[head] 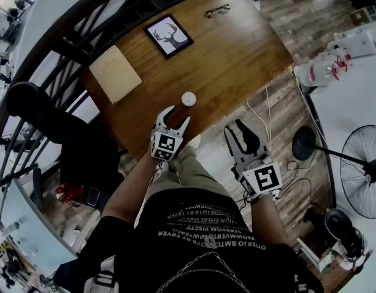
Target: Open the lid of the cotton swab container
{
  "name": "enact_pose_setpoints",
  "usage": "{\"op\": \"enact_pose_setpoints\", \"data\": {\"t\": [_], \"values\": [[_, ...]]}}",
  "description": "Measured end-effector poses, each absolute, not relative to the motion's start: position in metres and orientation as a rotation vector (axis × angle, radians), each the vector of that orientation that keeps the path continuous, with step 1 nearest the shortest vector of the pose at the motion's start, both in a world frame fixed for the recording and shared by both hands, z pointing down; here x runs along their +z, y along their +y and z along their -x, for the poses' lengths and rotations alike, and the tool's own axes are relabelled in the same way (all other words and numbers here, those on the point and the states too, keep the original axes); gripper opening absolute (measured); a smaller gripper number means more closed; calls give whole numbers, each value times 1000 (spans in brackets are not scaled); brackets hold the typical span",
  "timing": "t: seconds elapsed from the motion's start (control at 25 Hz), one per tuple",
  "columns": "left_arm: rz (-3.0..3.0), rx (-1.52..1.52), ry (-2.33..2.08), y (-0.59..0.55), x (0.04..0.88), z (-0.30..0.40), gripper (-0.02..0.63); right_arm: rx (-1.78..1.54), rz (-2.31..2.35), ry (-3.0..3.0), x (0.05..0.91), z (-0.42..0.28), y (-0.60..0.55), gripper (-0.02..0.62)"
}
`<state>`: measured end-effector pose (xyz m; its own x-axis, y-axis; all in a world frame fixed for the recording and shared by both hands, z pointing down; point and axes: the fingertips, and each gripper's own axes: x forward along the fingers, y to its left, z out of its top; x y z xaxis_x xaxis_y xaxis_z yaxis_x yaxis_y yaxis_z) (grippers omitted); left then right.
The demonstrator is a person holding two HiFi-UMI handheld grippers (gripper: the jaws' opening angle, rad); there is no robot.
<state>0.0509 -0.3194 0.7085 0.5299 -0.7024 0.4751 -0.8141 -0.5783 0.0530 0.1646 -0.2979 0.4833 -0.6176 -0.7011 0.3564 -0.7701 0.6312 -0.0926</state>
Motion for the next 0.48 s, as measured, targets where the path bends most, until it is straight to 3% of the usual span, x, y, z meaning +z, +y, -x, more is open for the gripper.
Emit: {"op": "enact_pose_setpoints", "data": {"t": [0.48], "values": [[-2490, 711, -1268, -347, 757, -62, 276, 349, -1178, -2570, 488, -183, -308, 130]]}}
